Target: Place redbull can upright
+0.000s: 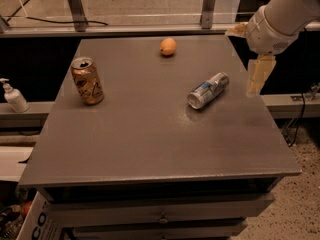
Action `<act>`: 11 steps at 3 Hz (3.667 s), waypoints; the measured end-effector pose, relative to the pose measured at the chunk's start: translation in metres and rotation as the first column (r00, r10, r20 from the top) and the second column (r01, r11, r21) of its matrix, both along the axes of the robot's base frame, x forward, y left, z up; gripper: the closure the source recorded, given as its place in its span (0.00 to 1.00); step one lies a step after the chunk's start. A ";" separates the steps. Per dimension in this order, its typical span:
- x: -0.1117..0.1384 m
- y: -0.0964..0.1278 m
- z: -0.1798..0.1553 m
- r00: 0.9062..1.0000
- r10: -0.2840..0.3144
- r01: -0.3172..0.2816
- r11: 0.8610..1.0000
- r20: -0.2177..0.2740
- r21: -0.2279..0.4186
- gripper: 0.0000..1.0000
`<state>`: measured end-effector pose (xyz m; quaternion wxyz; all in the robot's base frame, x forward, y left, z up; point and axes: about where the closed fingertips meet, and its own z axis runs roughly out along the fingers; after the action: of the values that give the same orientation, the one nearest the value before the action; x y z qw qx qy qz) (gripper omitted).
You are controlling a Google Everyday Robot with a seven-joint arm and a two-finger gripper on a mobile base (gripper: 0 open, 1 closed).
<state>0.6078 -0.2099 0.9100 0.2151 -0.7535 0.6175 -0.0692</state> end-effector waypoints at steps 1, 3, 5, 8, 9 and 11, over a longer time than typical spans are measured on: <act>0.014 0.005 -0.001 0.999 0.042 -0.042 0.998 0.007 -0.046 0.00; 0.042 0.014 -0.024 0.993 0.116 -0.118 0.984 -0.024 -0.132 0.00; 0.042 0.012 -0.058 0.971 0.199 -0.217 0.966 -0.129 -0.143 0.00; 0.043 0.031 -0.078 0.907 0.361 -0.387 0.918 -0.217 -0.092 0.15; 0.044 0.031 -0.076 0.901 0.374 -0.400 0.912 -0.219 -0.086 0.39; 0.043 0.031 -0.072 0.898 0.380 -0.407 0.909 -0.221 -0.089 0.85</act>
Offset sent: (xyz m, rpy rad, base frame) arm 0.0562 0.0180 -0.0184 -0.1627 -0.0086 0.1359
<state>0.6509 -0.1785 0.8384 0.1110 -0.8786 0.4644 0.0103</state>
